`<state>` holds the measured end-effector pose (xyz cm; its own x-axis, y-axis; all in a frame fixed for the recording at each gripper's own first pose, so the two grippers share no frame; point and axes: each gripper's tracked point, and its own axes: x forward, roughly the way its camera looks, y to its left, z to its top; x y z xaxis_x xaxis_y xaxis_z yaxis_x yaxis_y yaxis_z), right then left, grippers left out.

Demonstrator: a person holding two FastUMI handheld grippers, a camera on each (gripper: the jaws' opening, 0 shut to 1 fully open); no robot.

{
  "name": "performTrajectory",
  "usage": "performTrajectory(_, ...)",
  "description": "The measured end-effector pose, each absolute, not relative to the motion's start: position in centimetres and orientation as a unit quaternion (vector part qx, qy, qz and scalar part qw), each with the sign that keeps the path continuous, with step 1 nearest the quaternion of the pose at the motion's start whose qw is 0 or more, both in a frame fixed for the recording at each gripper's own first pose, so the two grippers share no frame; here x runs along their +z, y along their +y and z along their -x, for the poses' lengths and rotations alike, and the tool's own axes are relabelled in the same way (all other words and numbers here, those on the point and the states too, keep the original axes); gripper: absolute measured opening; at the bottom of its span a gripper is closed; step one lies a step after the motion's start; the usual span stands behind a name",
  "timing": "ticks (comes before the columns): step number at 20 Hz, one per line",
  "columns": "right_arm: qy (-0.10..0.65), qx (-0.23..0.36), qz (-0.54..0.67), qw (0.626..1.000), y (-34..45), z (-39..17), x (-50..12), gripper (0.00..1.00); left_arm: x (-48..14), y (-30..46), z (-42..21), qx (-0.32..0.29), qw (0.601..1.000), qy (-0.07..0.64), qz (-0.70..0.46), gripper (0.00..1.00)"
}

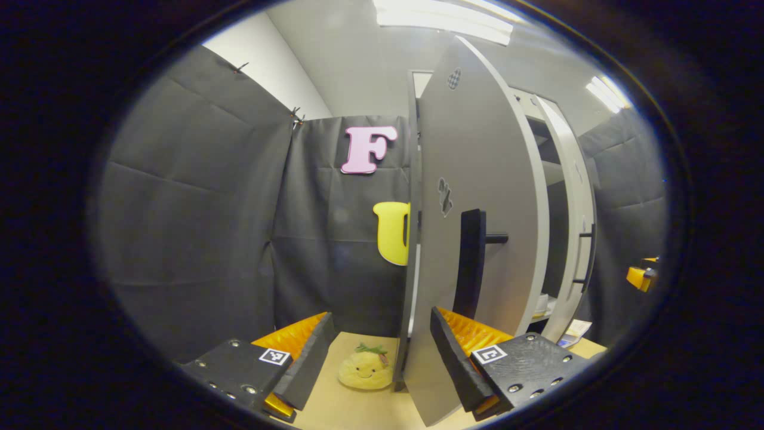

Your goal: Grab one shoe with the right hand and put it into the shoe cabinet, grab the other shoe with the left hand and put it into the shoe cabinet; then close the right door with the right hand and the left door with the left hand.

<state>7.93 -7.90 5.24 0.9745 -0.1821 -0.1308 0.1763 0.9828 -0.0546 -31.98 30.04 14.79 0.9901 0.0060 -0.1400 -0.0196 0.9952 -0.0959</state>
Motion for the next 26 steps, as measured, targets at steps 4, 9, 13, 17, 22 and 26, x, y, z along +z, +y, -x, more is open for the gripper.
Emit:
performTrajectory(4,0.080,-0.090,0.024,0.992,-9.4,-7.6,4.3,0.97,14.9,26.9,31.3,-0.010,0.996,0.070,0.055,0.95)
performTrajectory(9,0.087,-0.097,0.025,0.991,-11.6,-6.7,3.9,0.98,14.8,22.3,29.6,-0.040,0.994,0.070,0.067,0.94)
performTrajectory(13,0.092,-0.112,0.032,0.989,-13.9,-5.8,3.8,0.98,14.5,18.3,28.1,-0.063,0.993,0.069,0.071,0.94)
performTrajectory(17,0.096,-0.122,0.034,0.987,-15.4,-5.0,3.6,0.97,14.0,15.7,27.4,-0.071,0.993,0.071,0.063,0.94)
performTrajectory(22,0.087,-0.108,0.025,0.990,-15.8,-5.5,3.9,0.97,13.8,15.4,28.4,-0.055,0.994,0.074,0.063,0.94)
performTrajectory(26,0.069,-0.065,0.011,0.995,-14.4,-6.7,4.3,0.98,15.0,16.1,30.6,-0.030,0.996,0.066,0.045,0.94)
